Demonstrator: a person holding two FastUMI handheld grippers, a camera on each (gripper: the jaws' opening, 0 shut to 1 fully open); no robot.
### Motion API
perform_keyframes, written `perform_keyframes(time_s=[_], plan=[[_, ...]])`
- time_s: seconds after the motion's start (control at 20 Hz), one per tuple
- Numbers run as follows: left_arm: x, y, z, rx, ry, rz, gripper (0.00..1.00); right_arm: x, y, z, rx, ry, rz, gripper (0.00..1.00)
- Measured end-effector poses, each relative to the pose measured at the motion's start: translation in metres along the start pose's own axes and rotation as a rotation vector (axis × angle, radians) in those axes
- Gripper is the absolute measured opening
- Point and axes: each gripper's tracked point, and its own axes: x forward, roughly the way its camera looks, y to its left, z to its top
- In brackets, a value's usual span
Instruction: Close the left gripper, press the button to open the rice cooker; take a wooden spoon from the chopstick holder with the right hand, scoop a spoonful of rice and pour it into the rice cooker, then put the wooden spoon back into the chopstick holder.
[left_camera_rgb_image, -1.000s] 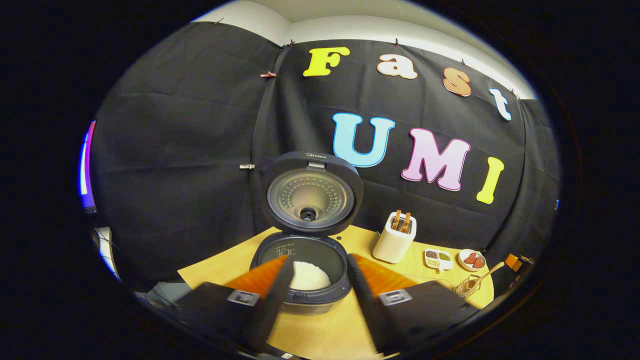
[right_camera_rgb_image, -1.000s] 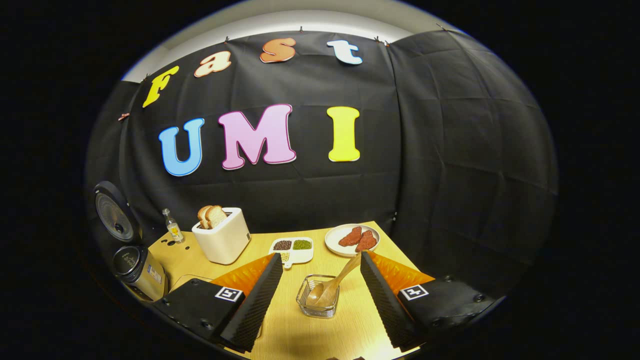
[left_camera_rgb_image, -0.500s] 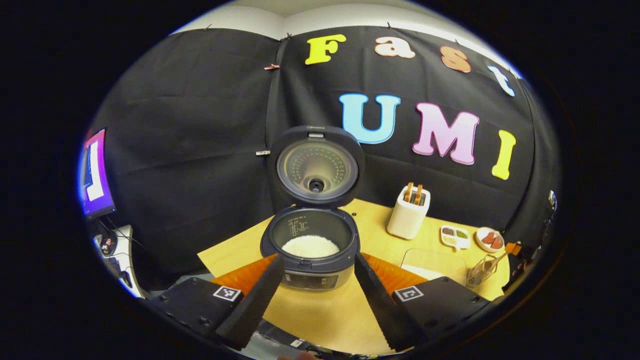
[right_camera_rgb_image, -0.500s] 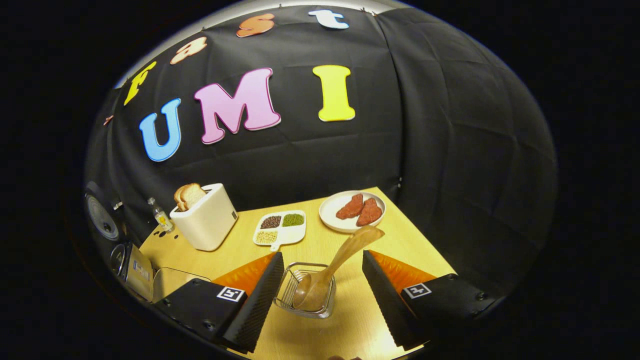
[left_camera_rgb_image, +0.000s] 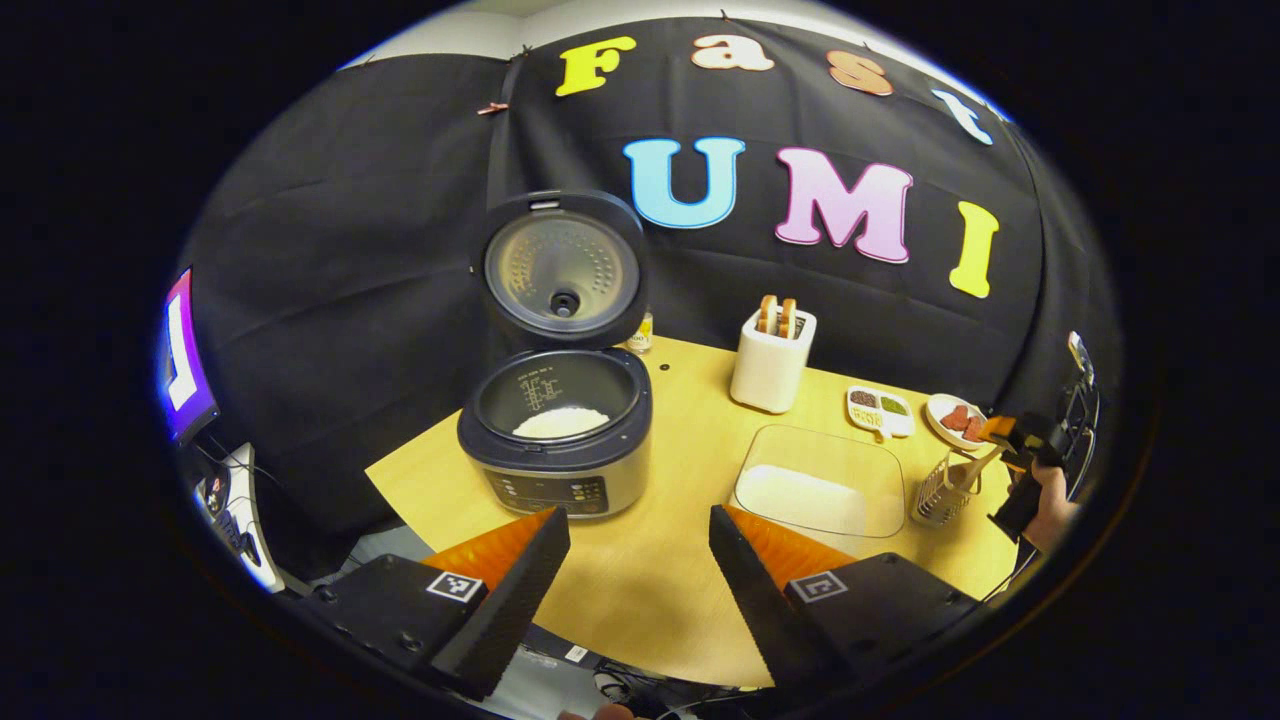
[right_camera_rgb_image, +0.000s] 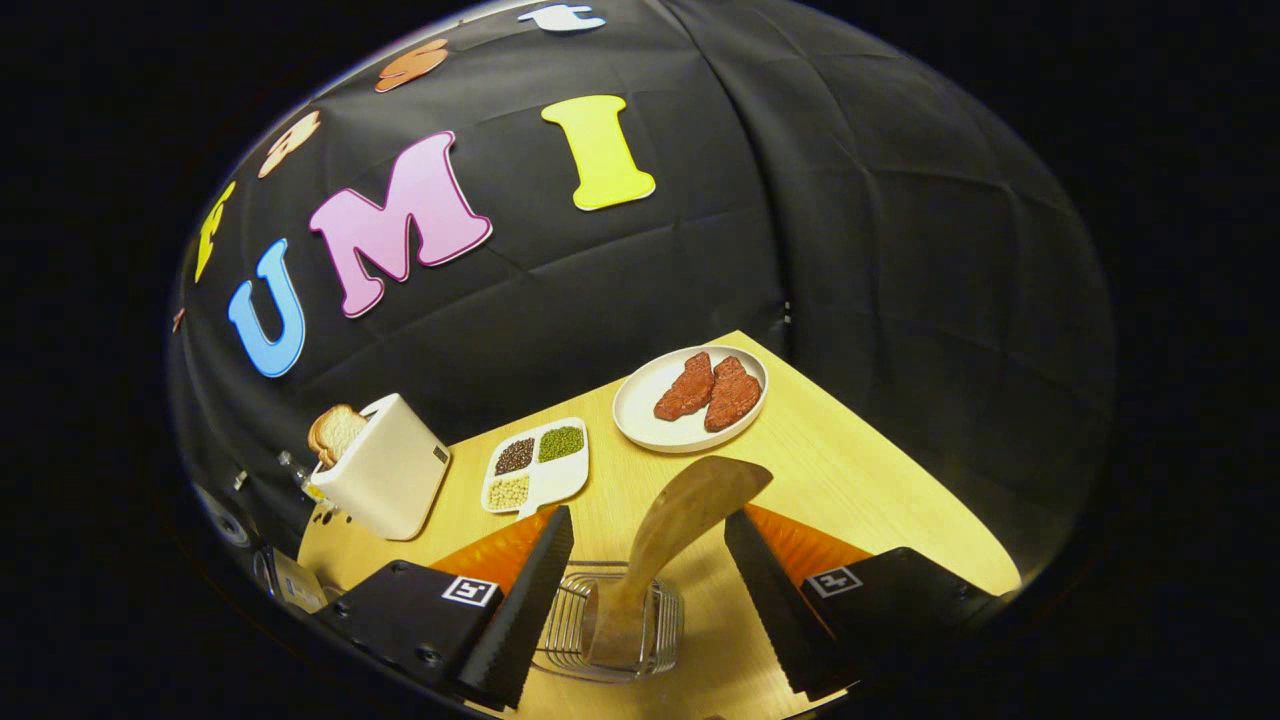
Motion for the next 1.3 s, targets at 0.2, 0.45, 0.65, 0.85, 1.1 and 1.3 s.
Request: perform_keyframes(time_s=[0.2, 0.45, 0.65, 0.85, 1.1, 1.3], plan=[[0.0, -0.01, -0.018, 0.044, 0.024, -0.002, 0.95, 0.016, 0.0, 0.0, 0.05, 0.027, -0.011, 0.5], [-0.004, -0.01, -0.033, 0.017, 0.041, 0.002, 0.94, 0.011, -0.004, -0.002, 0.102, 0.063, -0.007, 0.22], [-0.006, -0.008, -0.039, -0.019, 0.046, 0.001, 0.94, -0.001, 0.016, 0.0, 0.049, 0.055, 0.056, 0.2], [-0.006, -0.002, -0.032, -0.007, 0.023, -0.012, 0.94, -0.025, 0.037, 0.027, 0.0, -0.033, 0.09, 0.2], [-0.004, 0.01, -0.026, -0.015, 0.001, -0.048, 0.94, -0.058, 0.059, 0.066, 0.007, -0.128, 0.111, 0.2], [0.004, 0.026, -0.023, -0.023, -0.01, -0.083, 0.94, -0.087, 0.092, 0.067, 0.039, -0.125, 0.15, 0.2]])
